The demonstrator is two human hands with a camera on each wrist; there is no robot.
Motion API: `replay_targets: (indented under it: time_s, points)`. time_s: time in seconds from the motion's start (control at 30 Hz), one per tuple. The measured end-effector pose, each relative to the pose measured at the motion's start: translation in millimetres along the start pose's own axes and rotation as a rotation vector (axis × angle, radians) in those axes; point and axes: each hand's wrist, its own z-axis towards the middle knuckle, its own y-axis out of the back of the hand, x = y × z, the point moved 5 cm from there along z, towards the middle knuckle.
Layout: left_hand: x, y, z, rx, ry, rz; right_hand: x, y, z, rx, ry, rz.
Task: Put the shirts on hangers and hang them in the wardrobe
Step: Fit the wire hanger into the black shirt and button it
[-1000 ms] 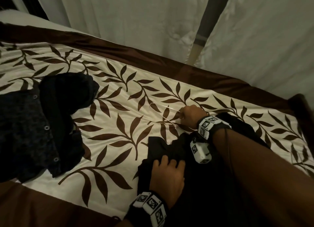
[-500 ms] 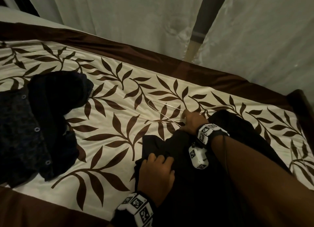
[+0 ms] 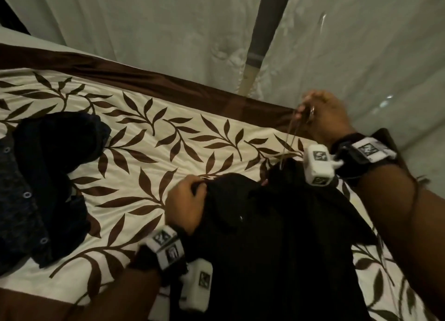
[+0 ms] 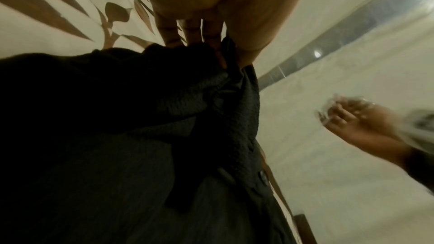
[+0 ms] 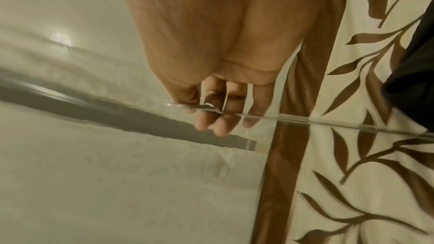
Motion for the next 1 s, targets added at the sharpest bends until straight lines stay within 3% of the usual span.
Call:
replay_targets:
  time_s: [0.1,0.17,0.2,0.27,0.33,0.37,0.43,0.5,0.6,0.7,0.77,0.87,1.0]
  points:
    - [14,15,34,-0.012,0.233,0.093,50,38,-42,-0.003,0.014,0.073]
    - [18,18,33,-0.007,0.270,0.317,64,63,-79,0.005,-0.021,0.021]
    - [15,16,25,-0.002,0.234,0.423,65,75,-97,0.016,-0.057,-0.006]
    - [-2,1,0,0.028,0.011,0.520,53,93,-132,0.095,-0.148,-0.038]
    - [-14,-24,-26,0.148,-0.189,0.550,32,98,-163,0.237,-0.246,-0.078]
    - [-14,-36,-34,0.202,-0.213,0.554,19,99,-177,0.292,-0.293,-0.134]
    - [-12,-49,-38,0.220,-0.172,0.556,-8,94,-201,0.335,-0.334,-0.338]
    - [-11,-52,-29,0.152,-0.087,0.540,-36,91,-211,0.340,-0.356,-0.500]
    - [-12,-50,-3,0.071,0.031,0.548,-78,90,-206,0.443,-0.414,-0.590]
    - [-20,-53,19,0.077,-0.033,0.720,-113,95,-181,0.493,-0.394,-0.695]
    - [-24,-55,28,0.064,-0.125,0.775,-132,100,-160,0.397,-0.340,-0.700]
    - [-31,-52,31,0.028,-0.178,0.562,-149,109,-137,0.178,-0.254,-0.748]
    - [-35,-38,21,0.001,-0.032,0.183,-166,115,-138,0.153,-0.228,-0.899]
